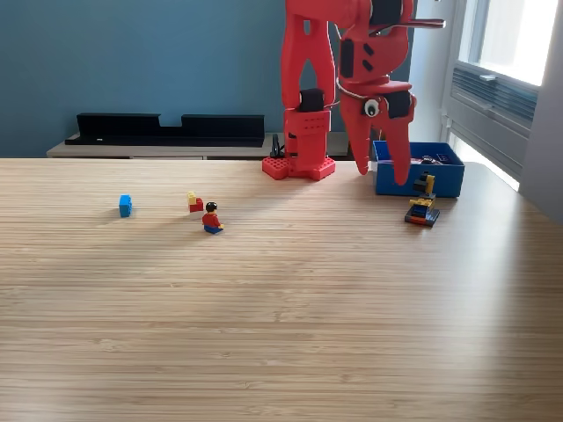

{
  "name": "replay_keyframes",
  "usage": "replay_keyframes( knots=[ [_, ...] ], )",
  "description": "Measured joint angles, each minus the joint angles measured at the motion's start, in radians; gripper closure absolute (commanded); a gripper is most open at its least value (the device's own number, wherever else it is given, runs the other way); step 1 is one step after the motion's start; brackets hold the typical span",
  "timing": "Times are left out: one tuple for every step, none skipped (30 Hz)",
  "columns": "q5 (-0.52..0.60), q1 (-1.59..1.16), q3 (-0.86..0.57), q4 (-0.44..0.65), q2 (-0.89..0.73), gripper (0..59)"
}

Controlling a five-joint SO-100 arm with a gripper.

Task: Grasp a lego block and put it in the bin.

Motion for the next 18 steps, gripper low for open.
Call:
replay_keyframes(
  knots=[
    [-0.014,-0.021,0.003,0.0,0.0,26.1],
    [-0.028,-0.041,0.008,0.0,0.0,25.7],
    [-0.041,-0.06,0.008,0.0,0.0,25.5],
    [-0.054,-0.078,0.009,0.0,0.0,25.2],
    [-0.063,-0.097,0.009,0.0,0.0,25.1],
    [-0.072,-0.112,0.009,-0.005,0.0,25.0],
    [-0.078,-0.13,0.009,-0.012,0.0,24.9],
    [-0.083,-0.144,0.009,-0.02,0.0,24.7],
    [-0.087,-0.158,0.009,-0.031,0.0,24.5],
    [-0.092,-0.17,0.014,-0.043,0.0,24.0],
    [-0.095,-0.179,0.021,-0.054,0.0,23.5],
    [-0.095,-0.187,0.028,-0.063,0.0,23.4],
    [-0.097,-0.193,0.031,-0.067,0.0,23.6],
    [-0.098,-0.196,0.031,-0.071,0.0,23.9],
    [-0.098,-0.198,0.031,-0.071,0.0,24.2],
    [-0.098,-0.199,0.031,-0.071,-0.006,24.6],
    [-0.098,-0.199,0.028,-0.071,-0.026,25.1],
    [-0.098,-0.199,0.023,-0.071,-0.054,25.4]
  ],
)
